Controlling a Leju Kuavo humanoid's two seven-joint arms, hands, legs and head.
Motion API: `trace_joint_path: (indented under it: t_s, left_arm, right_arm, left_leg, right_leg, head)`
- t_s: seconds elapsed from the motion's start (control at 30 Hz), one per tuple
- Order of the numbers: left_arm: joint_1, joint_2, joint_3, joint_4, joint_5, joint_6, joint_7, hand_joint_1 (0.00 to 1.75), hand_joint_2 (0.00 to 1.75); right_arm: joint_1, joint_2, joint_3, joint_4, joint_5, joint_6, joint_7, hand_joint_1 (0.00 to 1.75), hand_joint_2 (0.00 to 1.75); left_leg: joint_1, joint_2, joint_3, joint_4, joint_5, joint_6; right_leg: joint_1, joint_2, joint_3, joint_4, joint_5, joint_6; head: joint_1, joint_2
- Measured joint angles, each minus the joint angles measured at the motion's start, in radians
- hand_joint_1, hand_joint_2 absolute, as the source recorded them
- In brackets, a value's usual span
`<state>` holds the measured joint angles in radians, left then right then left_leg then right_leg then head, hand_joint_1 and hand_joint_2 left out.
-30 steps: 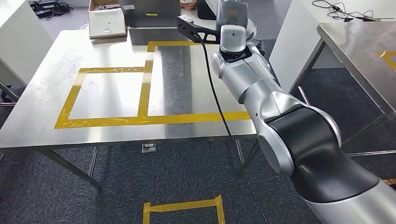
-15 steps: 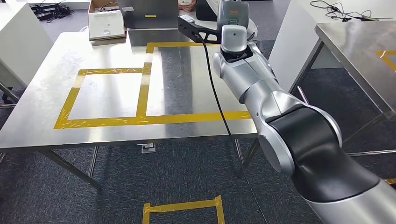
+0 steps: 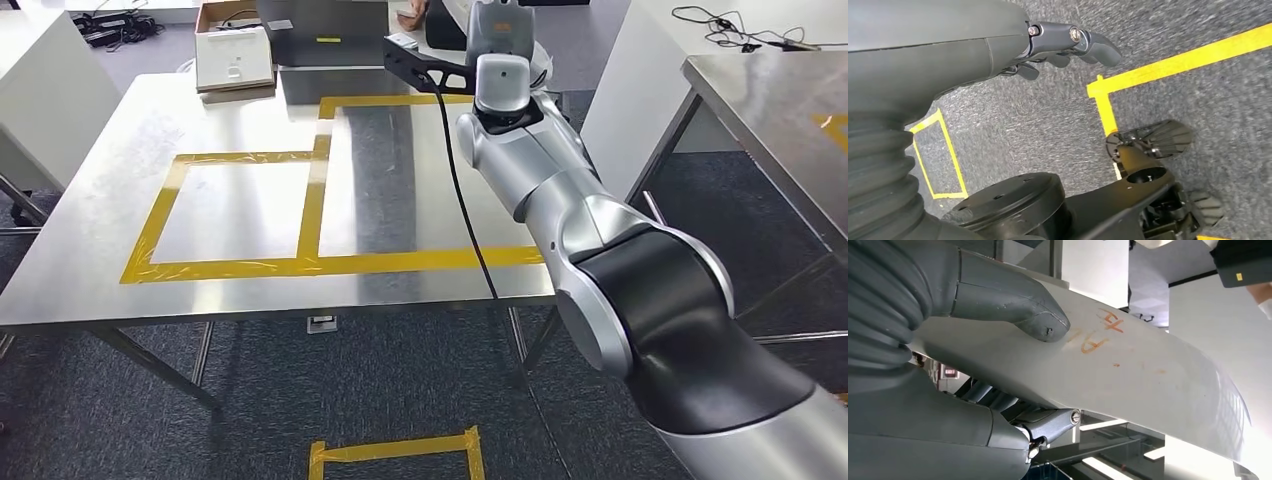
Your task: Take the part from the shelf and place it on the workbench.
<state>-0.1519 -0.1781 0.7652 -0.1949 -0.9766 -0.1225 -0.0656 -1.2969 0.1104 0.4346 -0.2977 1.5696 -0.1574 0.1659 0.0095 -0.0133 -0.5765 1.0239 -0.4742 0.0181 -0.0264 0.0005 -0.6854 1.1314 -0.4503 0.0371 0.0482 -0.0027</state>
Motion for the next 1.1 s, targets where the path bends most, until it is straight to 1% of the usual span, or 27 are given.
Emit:
trace_joint_path:
  t_s: [0.03, 0.07, 0.13, 0.2, 0.23, 0.27, 0.33, 0.37, 0.4, 0.43, 0.47, 0.5, 0.53, 0.57, 0.67, 0.7, 0.73, 0.77, 0.83, 0.87, 0.9, 0.93, 0.97, 1.0, 1.03, 1.07, 1.1]
  left_arm:
    - [-0.001, 0.000, 0.000, 0.000, 0.000, 0.000, 0.000, 0.00, 1.75]
    - [-0.002, 0.000, 0.000, 0.000, 0.000, 0.000, 0.000, 0.00, 1.75]
    - [-0.004, -0.001, 0.000, 0.000, -0.001, 0.000, 0.000, 0.00, 1.75]
    - [-0.004, 0.000, 0.000, 0.000, -0.001, 0.000, 0.000, 0.00, 1.75]
    - [-0.004, 0.000, 0.000, 0.000, -0.001, 0.000, -0.001, 0.00, 1.75]
    - [-0.005, 0.001, 0.000, 0.000, -0.001, 0.000, -0.001, 0.00, 1.75]
    - [-0.005, 0.001, 0.000, 0.000, -0.001, 0.000, -0.001, 0.00, 1.75]
    - [-0.004, 0.001, 0.000, 0.000, -0.001, 0.000, 0.000, 0.00, 1.75]
    - [-0.002, 0.001, 0.000, 0.000, -0.001, 0.000, 0.000, 0.00, 1.75]
    - [-0.002, 0.001, 0.000, 0.000, -0.001, 0.000, 0.000, 0.00, 1.75]
    - [-0.001, 0.001, 0.000, 0.000, -0.001, 0.000, 0.000, 0.00, 1.75]
    - [0.000, 0.001, 0.000, 0.000, -0.001, 0.000, 0.000, 0.00, 1.75]
    - [0.000, 0.000, 0.000, 0.001, -0.001, 0.000, 0.000, 0.00, 1.75]
    - [-0.001, 0.000, 0.000, 0.001, -0.001, 0.000, 0.000, 0.00, 1.75]
    - [-0.002, 0.000, 0.000, 0.003, -0.001, 0.000, 0.001, 0.00, 1.75]
    - [-0.002, 0.000, 0.000, 0.002, -0.001, 0.000, 0.001, 0.00, 1.75]
    - [-0.002, 0.000, 0.000, 0.002, -0.001, 0.000, 0.002, 0.00, 1.75]
    - [-0.003, 0.000, 0.000, 0.002, -0.001, 0.000, 0.002, 0.00, 1.75]
    - [-0.006, 0.000, 0.000, 0.002, -0.002, 0.000, 0.001, 0.00, 1.75]
    - [-0.006, 0.000, 0.000, 0.002, -0.002, 0.000, 0.000, 0.00, 1.75]
    - [-0.005, 0.000, 0.000, 0.002, -0.002, 0.000, -0.001, 0.00, 1.75]
    - [-0.004, 0.000, 0.000, 0.002, -0.002, 0.000, -0.001, 0.00, 1.75]
    - [-0.004, 0.000, 0.000, 0.002, -0.003, 0.000, -0.002, 0.00, 1.75]
    - [-0.004, -0.001, 0.000, 0.002, -0.003, 0.000, -0.002, 0.00, 1.75]
    - [-0.005, -0.002, 0.000, 0.002, -0.005, 0.000, -0.002, 0.00, 1.75]
    - [-0.007, -0.003, 0.000, 0.002, -0.006, 0.000, -0.003, 0.00, 1.75]
    - [-0.009, -0.004, 0.000, 0.002, -0.008, 0.001, -0.003, 0.00, 1.75]
  right_arm:
    - [-0.001, 0.000, 0.000, 0.000, 0.000, 0.000, -0.001, 1.75, 1.75]
    - [-0.001, 0.000, 0.000, 0.000, 0.000, 0.000, -0.001, 1.75, 1.75]
    - [0.000, -0.001, 0.000, 0.000, 0.000, 0.001, -0.001, 1.75, 1.75]
    - [-0.001, -0.002, 0.000, -0.001, 0.000, 0.000, 0.001, 1.75, 1.75]
    - [-0.002, -0.001, 0.000, -0.001, 0.000, 0.000, 0.000, 1.75, 1.75]
    - [-0.003, 0.000, 0.000, -0.002, 0.000, -0.001, 0.000, 1.75, 1.75]
    - [-0.002, 0.001, 0.000, -0.001, 0.001, 0.000, -0.002, 1.75, 1.75]
    - [0.000, 0.002, 0.000, -0.001, 0.001, 0.000, -0.002, 1.75, 1.75]
    - [0.003, 0.002, 0.000, -0.001, 0.000, 0.000, -0.002, 1.75, 1.75]
    - [0.004, 0.002, 0.000, -0.001, 0.000, 0.000, -0.003, 1.75, 1.75]
    - [0.005, 0.002, 0.000, -0.001, 0.000, 0.000, -0.003, 1.75, 1.75]
    - [0.005, 0.002, 0.000, -0.001, 0.000, 0.000, -0.003, 1.75, 1.75]
    - [0.004, 0.002, 0.000, -0.001, 0.001, 0.000, -0.003, 1.75, 1.75]
    - [0.003, 0.003, 0.000, 0.000, 0.001, 0.000, -0.004, 1.75, 1.75]
    - [0.003, 0.003, 0.000, 0.000, 0.000, 0.001, -0.004, 1.75, 1.75]
    - [0.004, 0.003, 0.000, 0.000, 0.000, 0.001, -0.004, 1.75, 1.75]
    - [0.003, 0.003, 0.000, 0.000, 0.000, 0.000, -0.004, 1.75, 1.75]
    - [0.002, 0.003, 0.000, 0.000, 0.000, 0.000, -0.004, 1.75, 1.75]
    - [0.003, 0.002, 0.000, 0.001, 0.000, -0.001, -0.007, 1.75, 1.75]
    - [0.007, 0.002, 0.000, 0.002, 0.000, -0.001, -0.010, 1.75, 1.75]
    - [0.011, 0.001, 0.000, 0.002, 0.000, -0.001, -0.014, 1.75, 1.75]
    - [0.015, 0.001, 0.000, 0.003, 0.000, -0.001, -0.018, 1.75, 1.75]
    - [0.017, 0.001, 0.000, 0.003, 0.000, -0.001, -0.023, 1.75, 1.75]
    - [0.018, 0.001, 0.000, 0.003, 0.000, -0.001, -0.029, 1.75, 1.75]
    - [0.017, 0.001, 0.000, 0.003, 0.000, -0.001, -0.035, 1.75, 1.75]
    - [0.016, 0.002, 0.000, 0.003, 0.000, 0.000, -0.040, 1.75, 1.75]
    - [0.014, 0.003, 0.000, 0.003, 0.000, 0.002, -0.046, 1.75, 1.75]
  left_leg:
    - [-0.001, -0.001, 0.003, 0.006, -0.008, -0.007]
    - [-0.002, -0.001, 0.004, 0.009, -0.015, -0.014]
    - [-0.003, -0.001, 0.007, 0.008, -0.021, -0.027]
    - [-0.001, 0.002, 0.008, 0.013, -0.029, -0.040]
    - [-0.001, 0.004, -0.003, 0.037, -0.040, -0.045]
    - [0.000, 0.007, -0.028, 0.084, -0.057, -0.051]
    - [0.002, 0.008, -0.110, 0.220, -0.096, -0.058]
    - [0.003, 0.008, -0.149, 0.272, -0.101, -0.060]
    - [0.003, 0.008, -0.173, 0.293, -0.087, -0.060]
    - [0.003, 0.009, -0.177, 0.270, -0.051, -0.060]
    - [0.003, 0.009, -0.163, 0.212, 0.002, -0.058]
    - [0.003, 0.010, -0.140, 0.146, 0.047, -0.056]
    - [0.001, 0.010, -0.116, 0.086, 0.080, -0.052]
    - [-0.001, 0.011, -0.096, 0.042, 0.088, -0.046]
    - [-0.004, 0.008, -0.072, 0.008, 0.058, -0.022]
    - [-0.002, 0.007, -0.068, 0.006, 0.055, -0.015]
    - [-0.002, 0.005, -0.060, 0.004, 0.051, -0.008]
    - [-0.001, 0.004, -0.053, 0.001, 0.047, -0.002]
    - [-0.002, 0.002, -0.042, -0.001, 0.038, 0.008]
    - [-0.004, 0.000, -0.036, 0.000, 0.033, 0.011]
    - [-0.008, -0.001, -0.030, 0.000, 0.027, 0.013]
    - [-0.012, -0.003, -0.022, 0.000, 0.021, 0.015]
    - [-0.016, -0.005, -0.013, 0.001, 0.015, 0.016]
    - [-0.020, -0.006, -0.004, 0.000, 0.008, 0.017]
    - [-0.024, -0.006, 0.003, 0.000, 0.003, 0.016]
    - [-0.026, -0.006, 0.006, 0.000, -0.002, 0.015]
    - [-0.025, -0.006, 0.007, -0.002, -0.004, 0.011]
  right_leg:
    - [0.002, 0.000, 0.025, -0.055, 0.020, -0.004]
    - [0.005, 0.000, 0.040, -0.086, 0.024, -0.009]
    - [0.010, 0.002, 0.046, -0.095, 0.013, -0.022]
    - [0.006, 0.003, 0.057, -0.101, 0.008, -0.036]
    - [0.003, 0.003, 0.065, -0.105, 0.005, -0.043]
    - [0.001, 0.002, 0.074, -0.107, 0.000, -0.048]
    - [0.000, 0.003, 0.088, -0.108, -0.013, -0.054]
    - [0.000, 0.003, 0.097, -0.108, -0.021, -0.055]
    - [0.000, 0.004, 0.107, -0.108, -0.029, -0.054]
    - [-0.001, 0.004, 0.119, -0.108, -0.039, -0.051]
    - [-0.002, 0.005, 0.134, -0.108, -0.050, -0.048]
    - [-0.003, 0.004, 0.146, -0.109, -0.061, -0.044]
    - [-0.001, 0.005, 0.157, -0.109, -0.071, -0.038]
    - [0.001, 0.005, 0.163, -0.111, -0.078, -0.033]
    - [0.005, 0.006, 0.168, -0.113, -0.079, -0.018]
    - [0.004, 0.005, 0.164, -0.101, -0.078, -0.014]
    - [0.003, 0.004, 0.150, -0.074, -0.080, -0.011]
    - [0.004, 0.003, 0.122, -0.026, -0.091, -0.009]
    - [0.008, 0.003, 0.034, 0.103, -0.133, -0.008]
    - [0.011, 0.003, -0.009, 0.155, -0.150, -0.009]
    - [0.014, 0.003, -0.038, 0.177, -0.149, -0.013]
    - [0.018, 0.003, -0.049, 0.163, -0.124, -0.020]
    - [0.022, 0.003, -0.043, 0.116, -0.080, -0.029]
    - [0.030, 0.003, -0.025, 0.045, -0.025, -0.043]
    - [0.036, 0.003, -0.006, -0.019, 0.012, -0.057]
    - [0.042, 0.002, 0.012, -0.072, 0.034, -0.067]
    - [0.047, 0.002, 0.023, -0.103, 0.043, -0.073]
  head:
    - [0.000, 0.000]
    - [0.000, 0.000]
    - [0.000, 0.000]
    - [-0.001, 0.000]
    - [-0.003, 0.000]
    - [-0.005, 0.000]
    - [-0.008, 0.000]
    - [-0.007, 0.000]
    - [-0.007, 0.000]
    - [-0.007, 0.000]
    - [-0.007, 0.000]
    - [-0.007, 0.000]
    - [-0.008, 0.000]
    - [-0.010, 0.000]
    - [-0.012, 0.000]
    - [-0.010, 0.000]
    - [-0.009, 0.000]
    - [-0.008, 0.000]
    - [-0.007, 0.000]
    - [-0.006, 0.000]
    - [-0.006, 0.000]
    - [-0.005, 0.000]
    - [-0.005, 0.000]
    - [-0.004, 0.000]
    - [-0.006, 0.000]
    - [-0.007, 0.000]
    - [-0.008, 0.000]
